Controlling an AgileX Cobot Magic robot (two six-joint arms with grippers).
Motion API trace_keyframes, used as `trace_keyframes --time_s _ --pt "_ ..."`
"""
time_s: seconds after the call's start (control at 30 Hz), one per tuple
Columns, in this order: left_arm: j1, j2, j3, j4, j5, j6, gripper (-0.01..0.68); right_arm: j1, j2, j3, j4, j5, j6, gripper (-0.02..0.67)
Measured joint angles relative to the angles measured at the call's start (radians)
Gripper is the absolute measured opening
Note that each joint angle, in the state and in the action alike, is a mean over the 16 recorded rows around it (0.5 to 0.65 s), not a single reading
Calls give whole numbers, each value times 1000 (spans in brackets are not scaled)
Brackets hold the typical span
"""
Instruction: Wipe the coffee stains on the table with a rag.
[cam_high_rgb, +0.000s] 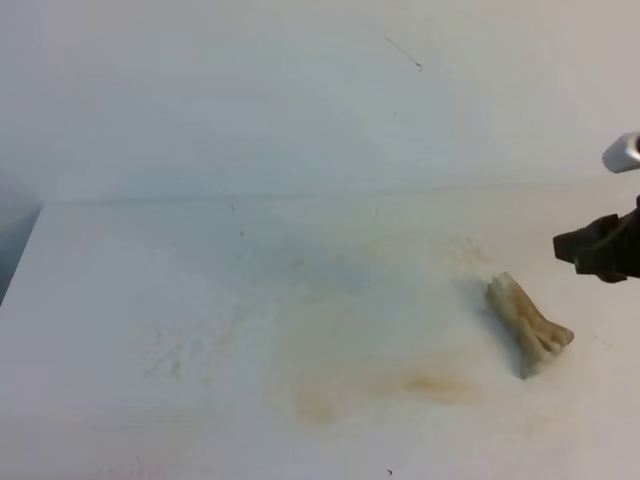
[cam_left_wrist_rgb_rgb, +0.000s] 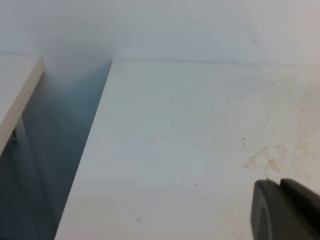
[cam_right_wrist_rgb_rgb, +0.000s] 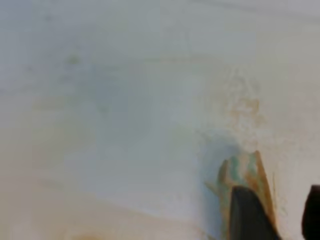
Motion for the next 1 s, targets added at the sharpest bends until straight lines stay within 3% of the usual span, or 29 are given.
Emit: trace_keyframes --time_s 0.2,0.4,0.73,1.0 --pt "0 0 0 0 0 0 1 0 -161 3 -57 56 41 107" --pt "0 0 2 0 -1 0 1 0 -379 15 -231 102 183 21" --pt "0 0 2 0 -1 0 1 5 -713 65 -577 204 547 6" --pt "0 0 0 0 0 0 0 14 -864 95 -541 411 719 5"
